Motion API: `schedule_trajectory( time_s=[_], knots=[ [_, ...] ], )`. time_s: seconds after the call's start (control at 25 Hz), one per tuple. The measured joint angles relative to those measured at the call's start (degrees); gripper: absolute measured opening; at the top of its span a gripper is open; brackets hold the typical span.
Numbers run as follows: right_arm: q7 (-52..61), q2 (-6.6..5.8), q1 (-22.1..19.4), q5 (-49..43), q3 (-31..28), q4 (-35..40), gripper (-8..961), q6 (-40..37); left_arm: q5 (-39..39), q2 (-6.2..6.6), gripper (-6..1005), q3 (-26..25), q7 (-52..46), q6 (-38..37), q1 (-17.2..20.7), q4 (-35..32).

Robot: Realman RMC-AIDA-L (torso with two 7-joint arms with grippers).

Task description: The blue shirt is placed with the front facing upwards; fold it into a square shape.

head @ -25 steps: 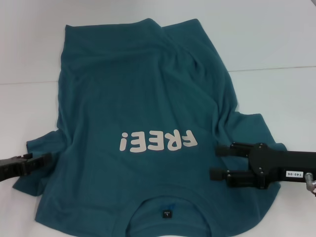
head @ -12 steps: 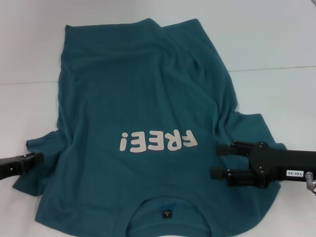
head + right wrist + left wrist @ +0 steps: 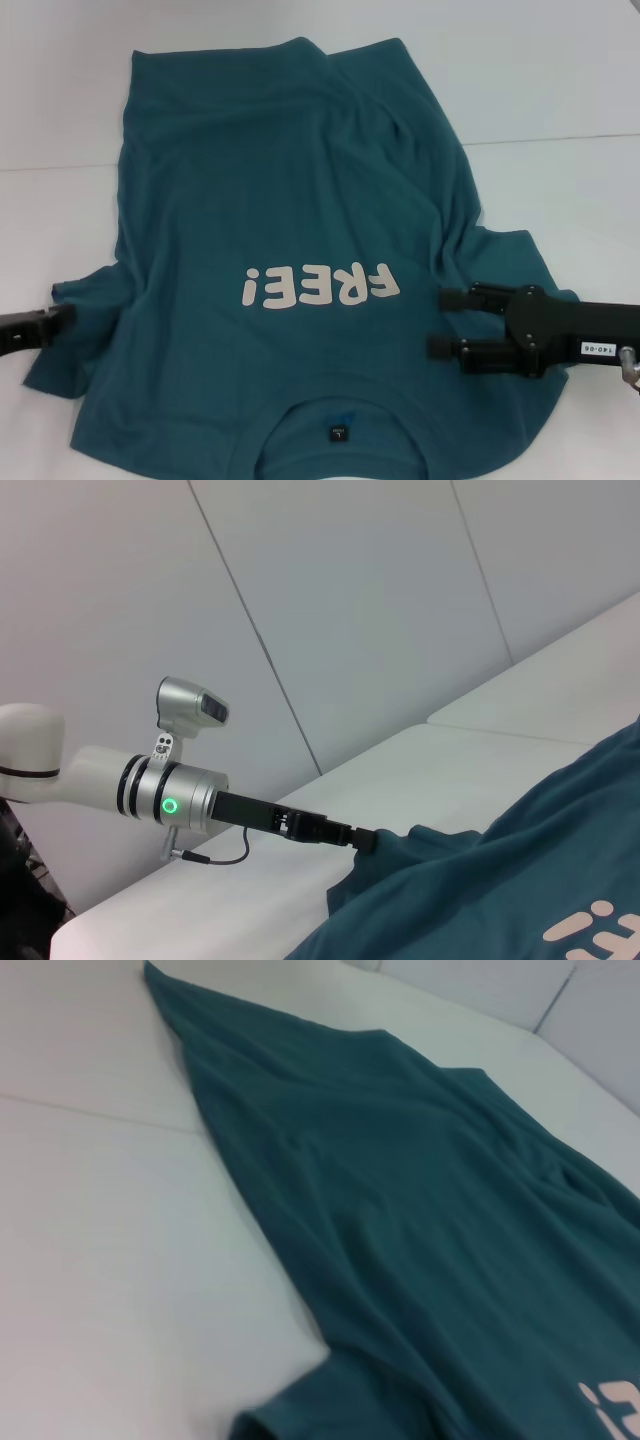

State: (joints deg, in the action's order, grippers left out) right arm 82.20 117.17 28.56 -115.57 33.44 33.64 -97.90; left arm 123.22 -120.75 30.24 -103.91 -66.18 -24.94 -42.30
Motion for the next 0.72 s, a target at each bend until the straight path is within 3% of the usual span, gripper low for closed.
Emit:
schedule_trajectory(
  time_s=[0.72],
  knots=[
    [0.4,1.54,0.1,0.1,-0.9,-0.2,886,1.8,1.1,0.35,-1,-0.2,-2.2,9.3,-0.8,-3.9]
  ],
)
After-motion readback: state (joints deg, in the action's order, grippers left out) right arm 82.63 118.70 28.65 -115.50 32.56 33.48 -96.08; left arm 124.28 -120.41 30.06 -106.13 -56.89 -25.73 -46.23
